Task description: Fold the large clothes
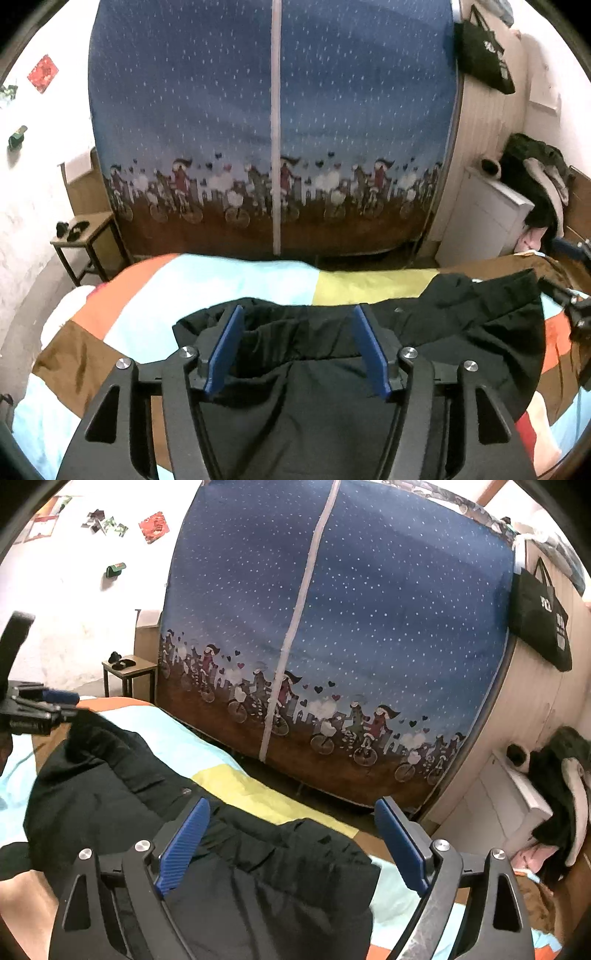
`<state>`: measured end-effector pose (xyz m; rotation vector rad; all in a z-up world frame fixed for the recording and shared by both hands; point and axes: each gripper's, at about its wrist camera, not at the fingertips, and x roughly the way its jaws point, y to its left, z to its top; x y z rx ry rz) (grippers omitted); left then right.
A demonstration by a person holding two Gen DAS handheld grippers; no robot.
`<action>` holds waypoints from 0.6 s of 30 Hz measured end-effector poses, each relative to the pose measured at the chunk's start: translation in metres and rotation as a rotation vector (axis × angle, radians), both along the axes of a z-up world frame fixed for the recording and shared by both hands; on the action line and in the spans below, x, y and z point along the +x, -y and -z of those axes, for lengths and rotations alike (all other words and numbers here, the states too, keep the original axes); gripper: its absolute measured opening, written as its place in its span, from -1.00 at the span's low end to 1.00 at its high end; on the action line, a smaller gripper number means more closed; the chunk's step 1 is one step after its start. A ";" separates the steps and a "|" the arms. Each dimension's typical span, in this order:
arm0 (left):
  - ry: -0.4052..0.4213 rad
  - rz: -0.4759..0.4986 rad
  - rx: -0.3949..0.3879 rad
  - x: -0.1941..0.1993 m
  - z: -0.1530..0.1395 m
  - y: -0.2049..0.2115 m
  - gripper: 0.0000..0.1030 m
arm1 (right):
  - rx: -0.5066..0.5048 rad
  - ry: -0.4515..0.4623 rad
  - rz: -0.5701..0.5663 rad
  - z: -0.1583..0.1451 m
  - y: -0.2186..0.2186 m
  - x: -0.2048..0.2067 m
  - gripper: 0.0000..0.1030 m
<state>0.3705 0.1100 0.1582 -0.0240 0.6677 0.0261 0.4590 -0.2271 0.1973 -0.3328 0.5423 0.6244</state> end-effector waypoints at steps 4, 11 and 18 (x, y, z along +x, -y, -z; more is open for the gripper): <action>0.061 0.049 0.004 -0.025 -0.003 0.014 0.34 | 0.036 -0.128 -0.034 0.017 0.005 -0.012 0.80; -0.027 0.205 0.043 -0.078 0.053 0.052 0.55 | 0.040 -0.297 -0.120 0.066 0.009 -0.056 0.83; -0.150 0.281 0.034 -0.093 0.109 0.063 0.55 | 0.080 -0.396 -0.083 0.117 0.022 -0.070 0.83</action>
